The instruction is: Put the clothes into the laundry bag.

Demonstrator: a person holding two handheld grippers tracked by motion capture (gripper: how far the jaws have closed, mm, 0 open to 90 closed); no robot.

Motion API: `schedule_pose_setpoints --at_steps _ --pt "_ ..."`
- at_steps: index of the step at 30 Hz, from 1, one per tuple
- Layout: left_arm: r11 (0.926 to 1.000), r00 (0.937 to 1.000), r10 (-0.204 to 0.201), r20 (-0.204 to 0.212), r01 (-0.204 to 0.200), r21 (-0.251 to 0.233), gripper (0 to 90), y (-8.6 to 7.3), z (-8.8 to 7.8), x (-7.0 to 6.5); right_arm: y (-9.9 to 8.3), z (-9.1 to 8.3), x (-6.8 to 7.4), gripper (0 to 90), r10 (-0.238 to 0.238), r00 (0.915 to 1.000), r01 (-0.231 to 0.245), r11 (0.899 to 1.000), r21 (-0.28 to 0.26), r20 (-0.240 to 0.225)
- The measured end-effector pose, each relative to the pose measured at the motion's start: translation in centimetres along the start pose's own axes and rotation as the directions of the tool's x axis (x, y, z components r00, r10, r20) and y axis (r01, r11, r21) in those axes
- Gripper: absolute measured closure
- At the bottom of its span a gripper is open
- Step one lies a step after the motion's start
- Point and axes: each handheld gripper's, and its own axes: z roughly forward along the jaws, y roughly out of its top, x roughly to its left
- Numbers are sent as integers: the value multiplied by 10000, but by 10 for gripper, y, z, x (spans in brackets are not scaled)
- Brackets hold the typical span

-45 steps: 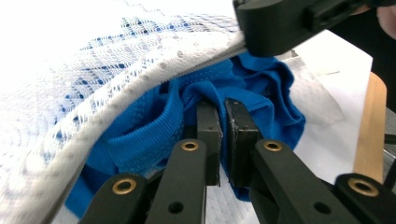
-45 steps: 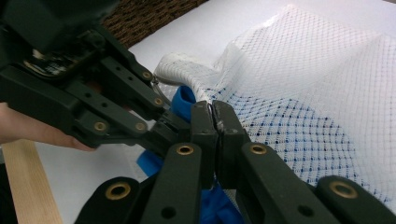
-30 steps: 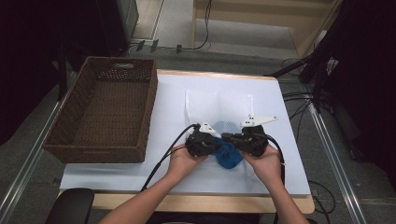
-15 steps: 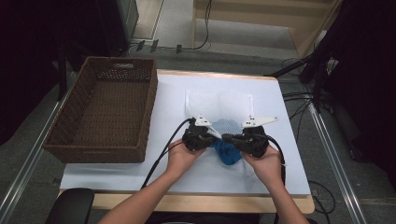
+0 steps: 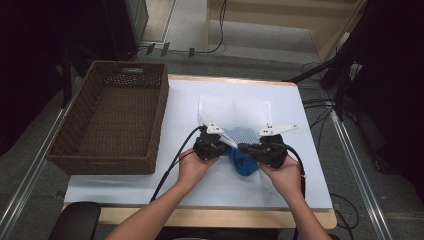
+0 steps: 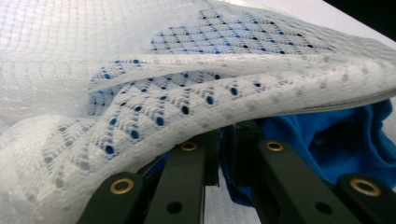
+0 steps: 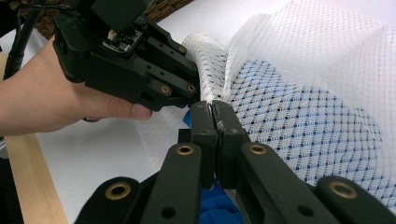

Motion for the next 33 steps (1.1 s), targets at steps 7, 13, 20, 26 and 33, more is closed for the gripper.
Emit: schedule_pose_setpoints --at_steps 7,13,20,26,33 --pt "9995 9995 -42 319 31 329 795 0 -4 3 0 2 -1 900 13 10000 -13 10000 58 15" --pt "9993 9976 197 668 -218 313 696 0 -19 -4 0 1 -2 900 21 10000 -21 10000 51 27" --pt "9978 9916 458 1208 -514 430 506 -1 -38 -12 0 0 -2 900 13 10000 -13 10000 22 64" --pt "9983 9893 485 1376 -524 254 382 -5 -57 -13 0 -1 -2 900 74 9999 -75 10000 37 87" --pt "9971 9859 658 1537 -710 286 385 -11 -69 -19 0 0 -2 900 -5 10000 5 10000 42 92"
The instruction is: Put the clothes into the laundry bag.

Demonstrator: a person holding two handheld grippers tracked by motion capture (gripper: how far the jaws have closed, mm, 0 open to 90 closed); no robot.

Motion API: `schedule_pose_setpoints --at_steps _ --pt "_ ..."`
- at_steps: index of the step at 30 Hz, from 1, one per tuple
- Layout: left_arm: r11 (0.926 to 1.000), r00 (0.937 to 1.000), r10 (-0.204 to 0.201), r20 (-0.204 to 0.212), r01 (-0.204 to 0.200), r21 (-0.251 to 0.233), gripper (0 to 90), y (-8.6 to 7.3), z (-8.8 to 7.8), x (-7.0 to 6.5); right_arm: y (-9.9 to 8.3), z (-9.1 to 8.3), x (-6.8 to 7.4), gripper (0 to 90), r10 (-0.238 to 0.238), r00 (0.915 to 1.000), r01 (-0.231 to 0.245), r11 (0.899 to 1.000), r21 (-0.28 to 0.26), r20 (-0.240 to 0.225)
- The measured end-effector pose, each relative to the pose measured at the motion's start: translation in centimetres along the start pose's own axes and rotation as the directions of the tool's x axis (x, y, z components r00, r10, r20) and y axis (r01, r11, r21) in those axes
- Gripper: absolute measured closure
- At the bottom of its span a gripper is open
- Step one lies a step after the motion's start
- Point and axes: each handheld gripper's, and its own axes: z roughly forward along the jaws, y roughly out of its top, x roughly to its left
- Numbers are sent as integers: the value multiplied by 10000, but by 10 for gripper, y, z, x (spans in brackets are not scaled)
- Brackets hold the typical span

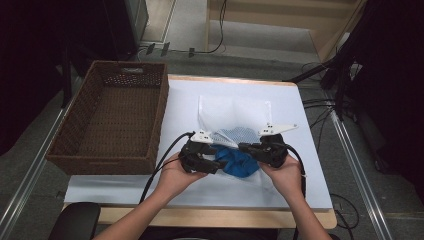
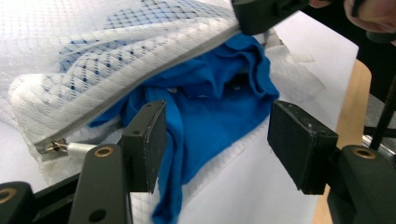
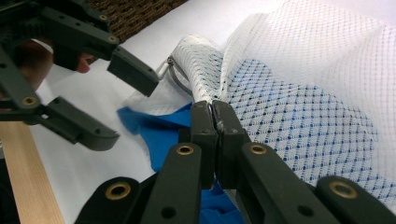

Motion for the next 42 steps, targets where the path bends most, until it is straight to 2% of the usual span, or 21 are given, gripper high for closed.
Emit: schedule_pose_setpoints --at_steps 5,6,8,13,18,20,24,26,28,30,32,35,37,39,42 --pt "9998 9994 14 340 -21 217 380 -6 5 -9 0 0 0 900 14 10000 -14 10000 7 2" --pt "9996 9995 45 307 -54 282 372 -8 8 -11 0 -1 0 900 15 10000 -15 10000 -6 10" --pt "9993 9991 -99 415 84 359 356 -11 14 -13 0 -1 0 900 58 10000 -58 10000 1 8" --pt "9992 9999 -8 134 2 399 282 -14 27 -9 -1 -1 0 900 31 10000 -31 10000 -31 -9" --pt "9990 9994 -267 -210 274 341 278 -16 42 -1 0 -1 0 900 40 10000 -40 10000 -36 -7" --pt "9981 9994 -277 -216 288 552 275 -16 48 1 0 -1 0 900 35 10000 -35 10000 -36 -10" --pt "9968 9980 -274 -575 316 731 261 -20 61 2 -1 -1 0 900 54 10000 -54 10000 -21 -7" --pt "9970 9982 -317 -518 352 687 268 -20 64 2 -1 -1 0 900 47 10000 -47 10000 -21 0" --pt "9968 9982 -191 -577 235 763 331 -20 66 0 -1 -1 -1 900 51 10000 -51 10000 -24 9" --pt "9973 9966 77 -819 -16 740 394 -20 68 -1 -1 -1 -1 900 54 10000 -54 10000 -26 13" --pt "9971 9945 162 -1039 -84 759 512 -20 68 -2 -1 -1 -1 900 52 10000 -52 10000 -22 11" --pt "9963 9929 295 -1149 -198 842 727 -20 67 -2 -1 -1 0 900 33 10000 -33 10000 -20 8" --pt "9966 9941 143 -1079 -53 827 841 -19 68 0 0 -1 0 900 19 10000 -19 10000 -27 7" --pt "9961 9960 -14 -892 92 881 855 -17 68 2 0 -1 0 900 21 10000 -21 10000 -21 -6" --pt "9994 9966 -300 -768 311 123 859 -8 58 4 0 -1 0 900 67 10000 -67 10000 -20 -58"
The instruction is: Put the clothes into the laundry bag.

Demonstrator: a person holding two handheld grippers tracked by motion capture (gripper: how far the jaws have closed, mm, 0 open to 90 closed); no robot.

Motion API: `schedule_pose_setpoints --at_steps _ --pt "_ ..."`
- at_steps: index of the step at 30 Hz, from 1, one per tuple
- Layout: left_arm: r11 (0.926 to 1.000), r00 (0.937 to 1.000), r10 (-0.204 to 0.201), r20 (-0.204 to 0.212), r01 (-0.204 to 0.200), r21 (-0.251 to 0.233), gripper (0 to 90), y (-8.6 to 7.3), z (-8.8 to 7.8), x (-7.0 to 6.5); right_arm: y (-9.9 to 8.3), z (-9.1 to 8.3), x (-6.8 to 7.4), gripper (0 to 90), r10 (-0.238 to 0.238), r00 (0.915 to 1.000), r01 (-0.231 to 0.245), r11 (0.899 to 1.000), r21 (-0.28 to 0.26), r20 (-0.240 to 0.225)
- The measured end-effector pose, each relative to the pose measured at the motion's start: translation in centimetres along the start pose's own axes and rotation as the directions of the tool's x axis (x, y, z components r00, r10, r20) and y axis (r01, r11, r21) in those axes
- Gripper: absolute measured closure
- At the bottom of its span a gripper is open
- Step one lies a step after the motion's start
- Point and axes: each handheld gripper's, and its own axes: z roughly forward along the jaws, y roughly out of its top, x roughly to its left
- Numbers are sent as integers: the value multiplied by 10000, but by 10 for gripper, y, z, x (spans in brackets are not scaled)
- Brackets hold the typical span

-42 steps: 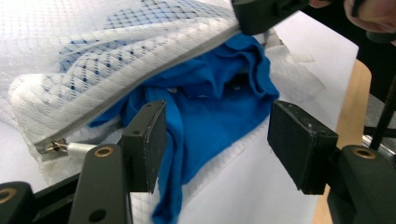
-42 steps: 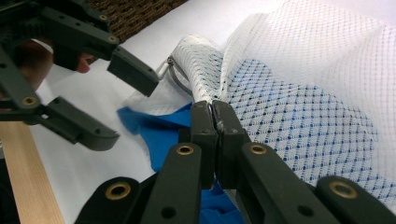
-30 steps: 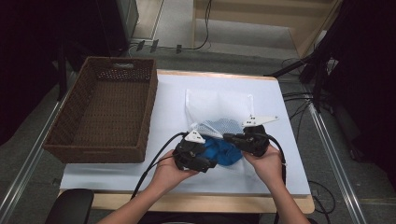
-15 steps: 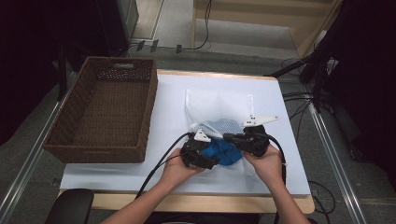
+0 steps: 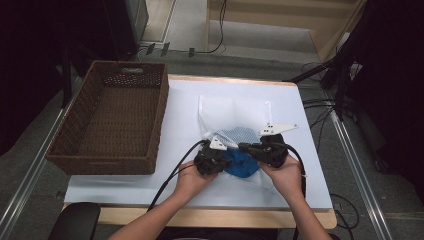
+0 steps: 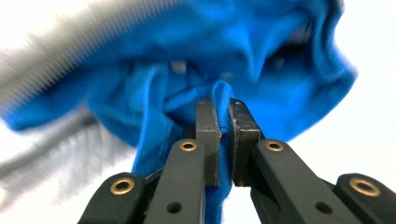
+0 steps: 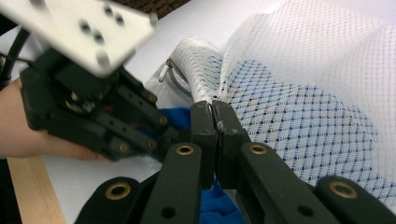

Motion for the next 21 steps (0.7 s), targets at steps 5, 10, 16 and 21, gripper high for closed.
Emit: schedule_pose_setpoints --at_steps 5,10,16,21 --pt "9950 9996 218 -181 -235 -973 859 20 -12 -4 1 -3 2 900 54 10000 -54 9997 -242 -19" --pt "9924 9997 234 -78 -242 -1206 858 29 -2 -6 2 -6 0 900 94 10000 -94 9993 -373 -9" --pt "9958 9994 329 -137 -339 -847 857 26 23 -6 1 -5 -1 900 176 9998 -176 9994 -313 -7" --pt "9940 9964 707 -462 -742 -798 856 24 34 -5 -1 -4 -3 900 334 9994 -334 9993 -153 -3"
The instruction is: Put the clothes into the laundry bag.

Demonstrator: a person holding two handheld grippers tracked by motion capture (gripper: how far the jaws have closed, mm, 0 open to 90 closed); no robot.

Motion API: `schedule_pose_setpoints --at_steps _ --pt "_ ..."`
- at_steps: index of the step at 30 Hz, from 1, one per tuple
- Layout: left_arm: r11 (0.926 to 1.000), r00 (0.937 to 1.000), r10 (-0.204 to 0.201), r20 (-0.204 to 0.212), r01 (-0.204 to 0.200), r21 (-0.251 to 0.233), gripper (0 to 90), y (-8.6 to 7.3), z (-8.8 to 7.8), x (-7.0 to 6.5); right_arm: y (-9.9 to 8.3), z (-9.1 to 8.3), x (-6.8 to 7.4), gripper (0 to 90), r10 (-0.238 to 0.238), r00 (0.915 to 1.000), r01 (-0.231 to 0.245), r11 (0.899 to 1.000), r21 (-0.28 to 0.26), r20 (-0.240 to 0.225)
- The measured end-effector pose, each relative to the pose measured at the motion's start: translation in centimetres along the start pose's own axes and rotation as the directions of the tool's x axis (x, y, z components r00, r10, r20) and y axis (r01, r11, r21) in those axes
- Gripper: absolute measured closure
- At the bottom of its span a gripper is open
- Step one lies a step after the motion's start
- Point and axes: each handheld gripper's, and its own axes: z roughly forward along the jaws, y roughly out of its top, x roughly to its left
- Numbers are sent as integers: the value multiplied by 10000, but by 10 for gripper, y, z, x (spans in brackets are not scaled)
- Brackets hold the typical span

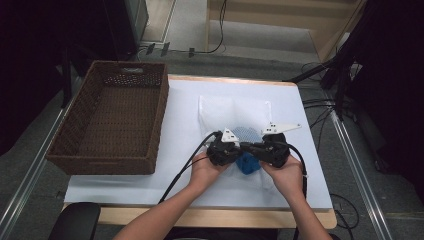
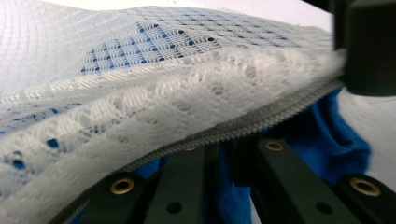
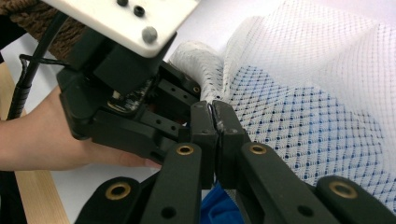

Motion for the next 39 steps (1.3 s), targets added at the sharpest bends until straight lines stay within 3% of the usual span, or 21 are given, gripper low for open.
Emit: schedule_pose_setpoints --at_steps 4,9,15,24,32,35,39 --pt "9996 9997 -127 -217 121 -254 856 3 -1 1 -1 -1 -2 900 82 10000 -82 10000 -10 -5" --pt "9972 9986 -514 -75 509 -556 856 10 -5 5 -2 -1 -2 900 106 9999 -106 9999 44 -26" --pt "9969 9970 -649 -419 629 -477 854 9 4 13 -2 0 -1 900 116 9999 -115 9999 124 -91" --pt "9930 9919 -986 -795 928 -727 849 8 14 18 -3 0 -3 900 213 9995 -208 9996 202 -250" --pt "9930 9915 -1101 -692 1068 -500 835 4 22 23 -4 2 -4 900 252 9991 -243 9994 263 -352" --pt "9905 9911 -1287 -327 1269 -535 826 6 18 24 -4 1 -5 900 266 9991 -260 9994 209 -318" --pt "9962 9959 -858 -272 854 -165 767 4 8 22 -4 -2 -8 900 415 9990 -413 9991 114 -165"
